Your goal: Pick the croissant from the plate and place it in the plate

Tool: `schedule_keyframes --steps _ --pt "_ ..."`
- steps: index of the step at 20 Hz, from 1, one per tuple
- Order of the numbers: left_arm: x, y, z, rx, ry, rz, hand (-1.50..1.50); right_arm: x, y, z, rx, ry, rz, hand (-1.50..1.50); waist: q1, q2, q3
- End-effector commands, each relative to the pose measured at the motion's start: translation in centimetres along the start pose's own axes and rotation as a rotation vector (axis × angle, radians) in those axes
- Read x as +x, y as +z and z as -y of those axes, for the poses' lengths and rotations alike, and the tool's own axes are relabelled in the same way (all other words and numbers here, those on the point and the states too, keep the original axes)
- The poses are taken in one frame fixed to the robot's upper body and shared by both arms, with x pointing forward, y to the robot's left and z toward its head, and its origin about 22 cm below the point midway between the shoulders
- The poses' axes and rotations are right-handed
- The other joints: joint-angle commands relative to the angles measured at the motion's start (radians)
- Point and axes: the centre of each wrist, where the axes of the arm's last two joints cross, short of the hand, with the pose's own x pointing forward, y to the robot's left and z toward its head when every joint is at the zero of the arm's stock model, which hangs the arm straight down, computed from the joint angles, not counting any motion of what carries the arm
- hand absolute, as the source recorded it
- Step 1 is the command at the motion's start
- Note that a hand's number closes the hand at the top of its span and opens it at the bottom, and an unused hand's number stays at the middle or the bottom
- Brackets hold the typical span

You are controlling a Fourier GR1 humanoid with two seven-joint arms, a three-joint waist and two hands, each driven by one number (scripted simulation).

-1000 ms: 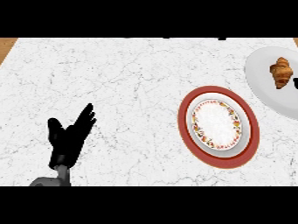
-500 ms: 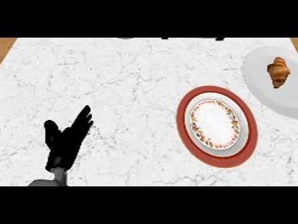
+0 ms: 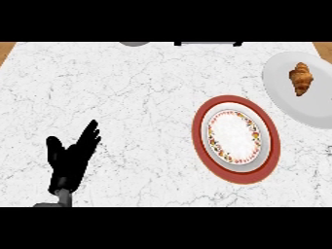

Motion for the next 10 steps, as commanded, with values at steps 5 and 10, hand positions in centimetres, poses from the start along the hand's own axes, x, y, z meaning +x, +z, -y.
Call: schedule_keyframes --steps 5,10 --pt "-0.3 0.0 -0.8 0.020 0.017 0.006 0.00 -3.5 4.3 2.1 0.181 -0.002 0.010 -1.50 -0.019 -0.009 -0.004" --pt "0.0 1.1 -0.5 0.010 -0.013 0.000 0.00 -4.6 6.4 5.1 0.185 0.088 -0.020 -1.50 -0.014 -0.007 -0.003"
